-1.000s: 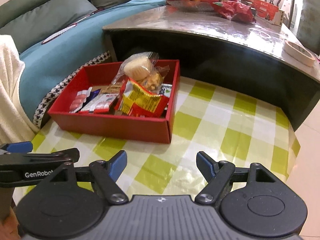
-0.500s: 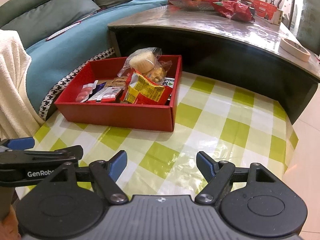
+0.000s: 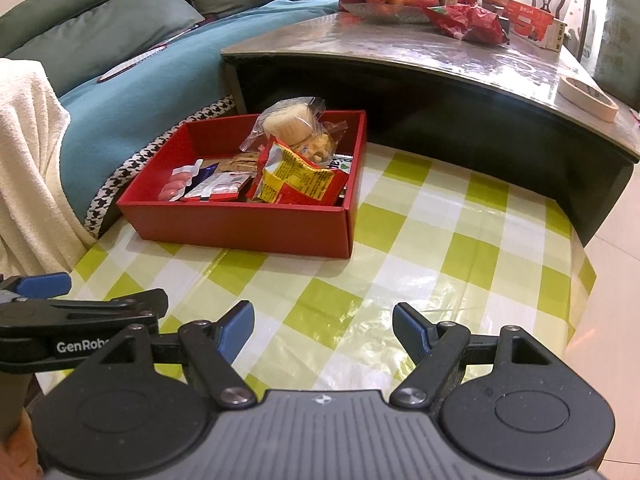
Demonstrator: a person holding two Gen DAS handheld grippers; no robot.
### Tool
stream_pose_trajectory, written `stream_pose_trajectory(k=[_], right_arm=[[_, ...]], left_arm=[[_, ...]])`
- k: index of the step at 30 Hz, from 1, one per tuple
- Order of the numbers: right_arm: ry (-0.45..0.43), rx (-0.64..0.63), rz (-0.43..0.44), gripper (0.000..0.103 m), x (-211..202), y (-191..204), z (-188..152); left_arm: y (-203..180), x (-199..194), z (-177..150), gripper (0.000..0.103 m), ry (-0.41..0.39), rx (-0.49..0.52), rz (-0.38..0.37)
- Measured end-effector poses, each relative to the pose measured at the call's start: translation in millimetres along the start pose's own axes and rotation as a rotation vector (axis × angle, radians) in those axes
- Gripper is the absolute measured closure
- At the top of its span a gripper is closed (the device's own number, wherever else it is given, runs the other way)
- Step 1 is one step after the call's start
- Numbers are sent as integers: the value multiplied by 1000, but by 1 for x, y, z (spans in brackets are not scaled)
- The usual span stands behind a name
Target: Organize snacks
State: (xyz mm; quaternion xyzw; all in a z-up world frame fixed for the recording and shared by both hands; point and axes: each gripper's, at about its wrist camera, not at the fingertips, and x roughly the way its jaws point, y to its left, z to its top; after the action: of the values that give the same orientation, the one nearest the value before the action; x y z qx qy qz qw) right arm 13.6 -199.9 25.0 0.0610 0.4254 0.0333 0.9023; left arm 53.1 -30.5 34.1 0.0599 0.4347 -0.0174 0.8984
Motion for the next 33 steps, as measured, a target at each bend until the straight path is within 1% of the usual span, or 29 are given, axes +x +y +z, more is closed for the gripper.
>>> stream_pose_trajectory(k=[7,14,17,24,33], right_arm=[[-3,-3,4,24,-2,1,-1],[-7,-3,10,24,-3,2,-1],[-6,-3,10,24,-3,1,-1],[-5,-3,10,24,-3,1,-1],[0,-7,14,24,-1,1,-2]], left_arm=[[0,-2,-1,0,-3,-1,2],[3,-1,-1,0,11,-11,1],[2,-1,-1,0,17,-11,-11],[1,-1,-1,0,24,2,-15],[3,2,-2,0,41,-16,-24]])
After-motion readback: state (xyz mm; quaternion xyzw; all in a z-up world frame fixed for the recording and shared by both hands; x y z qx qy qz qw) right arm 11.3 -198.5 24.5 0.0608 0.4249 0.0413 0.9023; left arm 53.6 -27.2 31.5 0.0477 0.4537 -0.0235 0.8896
